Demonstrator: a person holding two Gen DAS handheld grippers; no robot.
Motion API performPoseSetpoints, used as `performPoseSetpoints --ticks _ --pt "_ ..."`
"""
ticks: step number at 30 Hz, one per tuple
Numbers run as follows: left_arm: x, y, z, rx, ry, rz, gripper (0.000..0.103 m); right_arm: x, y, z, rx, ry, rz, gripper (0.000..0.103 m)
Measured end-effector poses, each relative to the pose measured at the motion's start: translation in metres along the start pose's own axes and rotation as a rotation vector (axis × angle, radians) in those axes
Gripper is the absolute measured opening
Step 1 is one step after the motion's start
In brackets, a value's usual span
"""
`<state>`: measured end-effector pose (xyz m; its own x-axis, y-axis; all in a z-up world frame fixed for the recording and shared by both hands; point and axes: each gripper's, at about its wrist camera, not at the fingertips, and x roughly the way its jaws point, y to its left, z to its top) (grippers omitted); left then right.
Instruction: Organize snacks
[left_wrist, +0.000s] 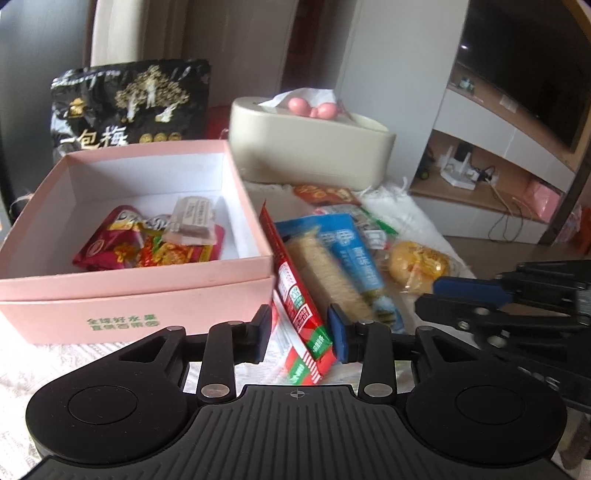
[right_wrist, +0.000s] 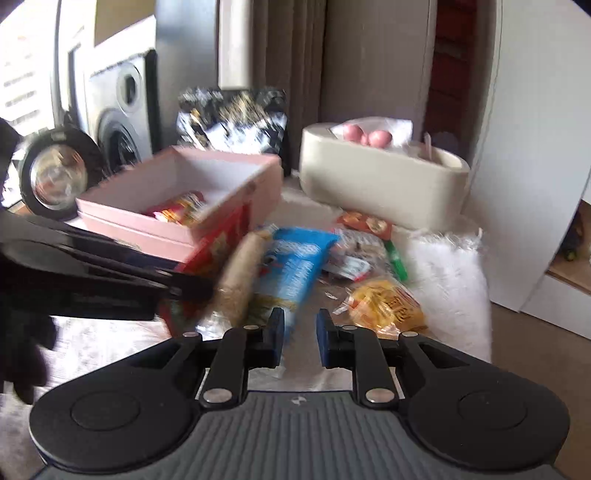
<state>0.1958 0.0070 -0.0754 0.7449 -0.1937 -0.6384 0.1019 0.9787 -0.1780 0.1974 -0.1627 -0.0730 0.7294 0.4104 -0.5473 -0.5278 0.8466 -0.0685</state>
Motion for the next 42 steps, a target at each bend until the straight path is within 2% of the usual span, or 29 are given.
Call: performPoseSetpoints --ticks 3,6,9,12,17,18,22,23,27,33,38,40,42 --pt "-0.005 0.011 0.0 -0.043 0.003 -0.025 0.036 -0.004 0.005 0.001 -0.023 -0.039 0.053 0.026" --pt "-0.018 0.02 0.0 -0.067 -0.021 -0.032 0.037 0.001 0.015 0.002 -0.063 -0.056 0.062 0.031" --pt "-0.021 0.029 0.003 -0.101 -0.022 -0.051 0.037 0.016 0.025 0.004 -0.092 -0.043 0.059 0.034" --pt "-0.019 0.03 0.003 -0.106 -0.011 -0.069 0.035 0.035 0.028 0.008 -0.062 -0.013 0.087 0.038" --pt "-0.011 0.023 0.001 -0.079 0.007 -0.06 0.034 0.054 0.03 0.01 -0.043 0.023 0.086 0.035" --pt "-0.008 0.022 0.0 -0.077 0.01 -0.053 0.034 0.051 0.029 0.009 -0.046 0.02 0.079 0.031" --pt "0.007 0.016 -0.001 -0.044 0.01 -0.04 0.031 0.034 0.017 0.006 -0.032 0.023 0.002 0.03" --pt "0.011 0.014 -0.001 -0.032 0.011 -0.038 0.028 0.03 0.012 0.003 -0.017 0.026 -0.005 0.03" --pt "0.02 0.013 -0.003 -0.035 0.013 -0.047 0.024 0.014 -0.004 -0.009 0.049 0.031 0.006 0.03" --pt "0.008 0.008 -0.005 -0.061 -0.005 -0.064 0.023 0.013 -0.014 -0.025 0.113 0.042 0.003 0.033" --pt "-0.004 0.002 -0.005 -0.034 -0.045 -0.087 0.022 0.022 -0.025 -0.033 0.21 0.074 0.019 0.044" --pt "-0.01 -0.002 -0.006 -0.028 -0.061 -0.094 0.021 0.02 -0.028 -0.034 0.225 0.063 0.018 0.059" --pt "-0.018 -0.003 -0.007 -0.026 -0.082 -0.093 0.02 0.02 -0.028 -0.034 0.229 0.066 0.017 0.062"
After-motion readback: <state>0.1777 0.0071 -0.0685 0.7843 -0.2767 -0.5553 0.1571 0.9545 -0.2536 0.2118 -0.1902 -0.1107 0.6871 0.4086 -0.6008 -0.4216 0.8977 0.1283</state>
